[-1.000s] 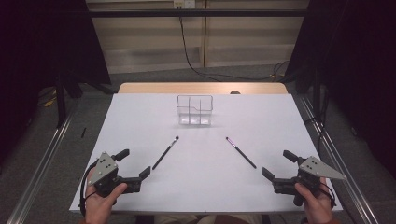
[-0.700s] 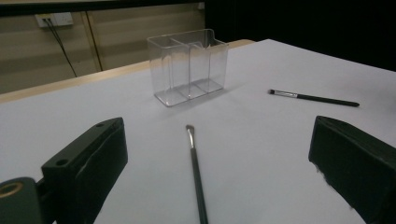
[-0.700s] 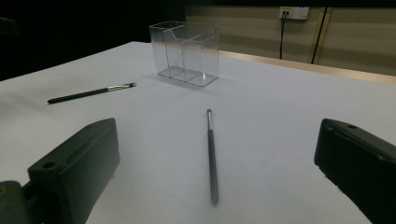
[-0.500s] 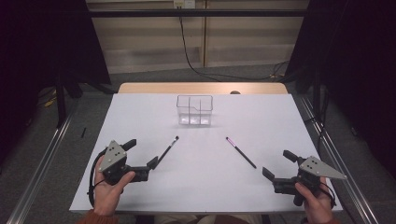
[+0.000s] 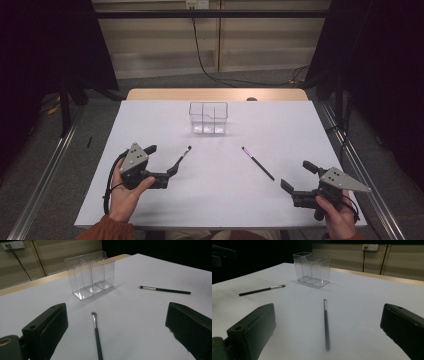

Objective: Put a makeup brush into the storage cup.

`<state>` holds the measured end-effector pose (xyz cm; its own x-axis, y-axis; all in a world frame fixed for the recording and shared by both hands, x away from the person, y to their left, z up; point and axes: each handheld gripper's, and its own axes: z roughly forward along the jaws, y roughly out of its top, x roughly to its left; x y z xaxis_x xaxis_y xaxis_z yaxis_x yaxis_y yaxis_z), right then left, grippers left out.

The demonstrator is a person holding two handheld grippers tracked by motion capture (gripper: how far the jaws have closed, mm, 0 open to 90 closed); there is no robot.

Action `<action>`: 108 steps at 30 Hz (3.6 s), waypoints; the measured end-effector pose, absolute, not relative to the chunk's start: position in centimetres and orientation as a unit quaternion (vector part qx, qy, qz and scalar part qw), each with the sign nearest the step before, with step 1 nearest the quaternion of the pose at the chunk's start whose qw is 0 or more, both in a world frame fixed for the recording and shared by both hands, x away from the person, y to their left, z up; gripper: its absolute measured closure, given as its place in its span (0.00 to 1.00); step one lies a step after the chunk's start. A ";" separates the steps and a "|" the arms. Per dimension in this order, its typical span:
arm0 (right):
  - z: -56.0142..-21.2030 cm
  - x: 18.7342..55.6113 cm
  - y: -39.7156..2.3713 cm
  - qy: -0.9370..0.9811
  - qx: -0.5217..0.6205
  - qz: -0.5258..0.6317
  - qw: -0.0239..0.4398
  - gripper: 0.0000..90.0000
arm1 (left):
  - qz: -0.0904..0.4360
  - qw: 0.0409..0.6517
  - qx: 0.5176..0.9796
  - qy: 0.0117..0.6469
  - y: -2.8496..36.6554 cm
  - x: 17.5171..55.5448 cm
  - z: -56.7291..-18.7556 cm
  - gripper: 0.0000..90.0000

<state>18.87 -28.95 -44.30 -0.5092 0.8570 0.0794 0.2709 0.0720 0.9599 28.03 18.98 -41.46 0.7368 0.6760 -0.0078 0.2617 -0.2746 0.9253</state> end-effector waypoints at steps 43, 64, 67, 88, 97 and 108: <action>-44.3 19.0 -28.9 0.680 0.416 0.543 0.262 0.00 | 0.176 0.434 0.823 0.322 16.2 35.4 -40.3 0.05; -44.4 19.0 -28.8 0.684 0.415 0.542 0.259 0.00 | 0.128 0.326 0.874 0.336 14.8 37.2 -41.3 0.10; -44.4 19.0 -28.8 0.685 0.414 0.541 0.259 0.00 | 0.129 0.304 0.880 0.341 14.5 37.4 -41.6 0.11; -44.5 19.1 -28.8 0.688 0.414 0.539 0.253 0.00 | 0.053 0.186 0.916 0.352 13.0 39.9 -43.9 0.09; -44.6 19.1 -28.7 0.691 0.419 0.534 0.248 0.00 | 0.030 0.146 0.927 0.345 12.1 40.3 -44.6 0.09; -44.6 19.2 -28.7 0.693 0.419 0.533 0.246 0.00 | 0.016 0.091 0.935 0.344 11.5 40.6 -45.7 0.11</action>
